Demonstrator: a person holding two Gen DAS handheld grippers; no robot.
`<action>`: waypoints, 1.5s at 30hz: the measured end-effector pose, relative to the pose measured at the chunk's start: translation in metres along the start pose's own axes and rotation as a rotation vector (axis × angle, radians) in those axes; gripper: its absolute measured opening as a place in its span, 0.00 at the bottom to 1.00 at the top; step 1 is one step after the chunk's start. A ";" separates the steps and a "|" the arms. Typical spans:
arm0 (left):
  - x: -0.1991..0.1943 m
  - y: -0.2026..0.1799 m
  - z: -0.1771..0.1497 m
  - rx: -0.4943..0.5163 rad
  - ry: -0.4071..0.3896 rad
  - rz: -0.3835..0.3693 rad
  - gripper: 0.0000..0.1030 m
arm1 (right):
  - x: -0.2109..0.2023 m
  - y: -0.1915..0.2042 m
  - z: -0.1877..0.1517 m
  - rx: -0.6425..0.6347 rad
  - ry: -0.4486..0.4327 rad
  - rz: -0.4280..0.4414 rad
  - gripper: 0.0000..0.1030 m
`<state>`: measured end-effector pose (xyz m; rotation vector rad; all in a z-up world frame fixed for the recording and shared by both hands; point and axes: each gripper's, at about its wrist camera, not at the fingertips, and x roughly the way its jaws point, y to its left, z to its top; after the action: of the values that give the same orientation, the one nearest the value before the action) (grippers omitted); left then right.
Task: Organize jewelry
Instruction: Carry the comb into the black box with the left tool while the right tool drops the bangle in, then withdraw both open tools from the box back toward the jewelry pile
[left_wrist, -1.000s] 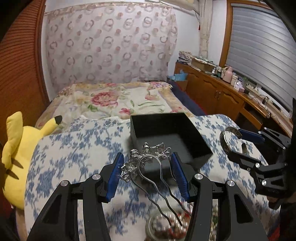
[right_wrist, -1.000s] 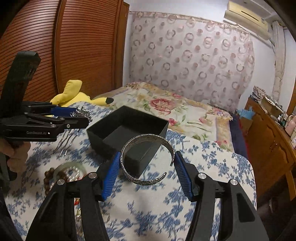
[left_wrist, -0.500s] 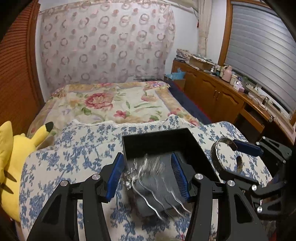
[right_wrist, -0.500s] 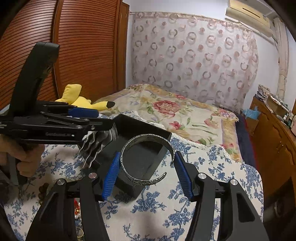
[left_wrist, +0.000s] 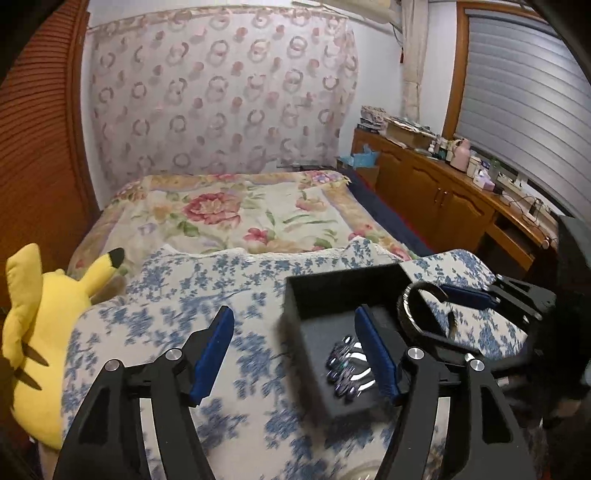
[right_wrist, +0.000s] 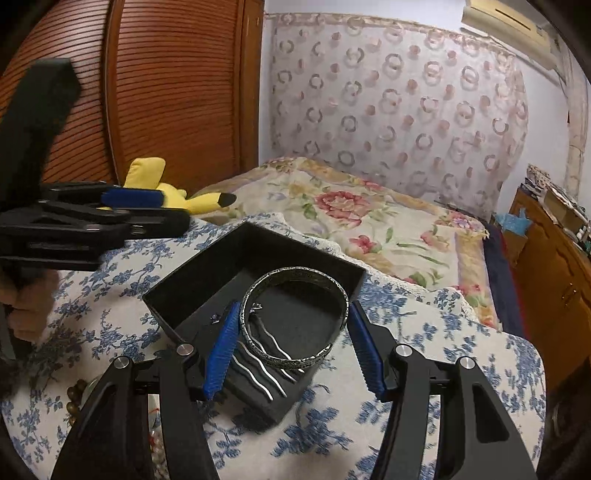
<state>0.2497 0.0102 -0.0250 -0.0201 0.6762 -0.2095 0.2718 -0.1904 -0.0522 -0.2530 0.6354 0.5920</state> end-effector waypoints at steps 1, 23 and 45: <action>-0.005 0.003 -0.003 -0.001 -0.007 0.006 0.70 | 0.004 0.003 0.001 -0.007 0.008 0.001 0.60; -0.049 -0.002 -0.082 0.024 0.038 -0.017 0.89 | -0.020 0.010 -0.005 0.010 0.004 -0.005 0.63; -0.036 -0.060 -0.122 0.117 0.194 -0.106 0.89 | -0.115 0.056 -0.131 0.130 0.066 0.017 0.63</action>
<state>0.1353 -0.0351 -0.0932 0.0775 0.8558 -0.3564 0.1009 -0.2478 -0.0856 -0.1462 0.7372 0.5583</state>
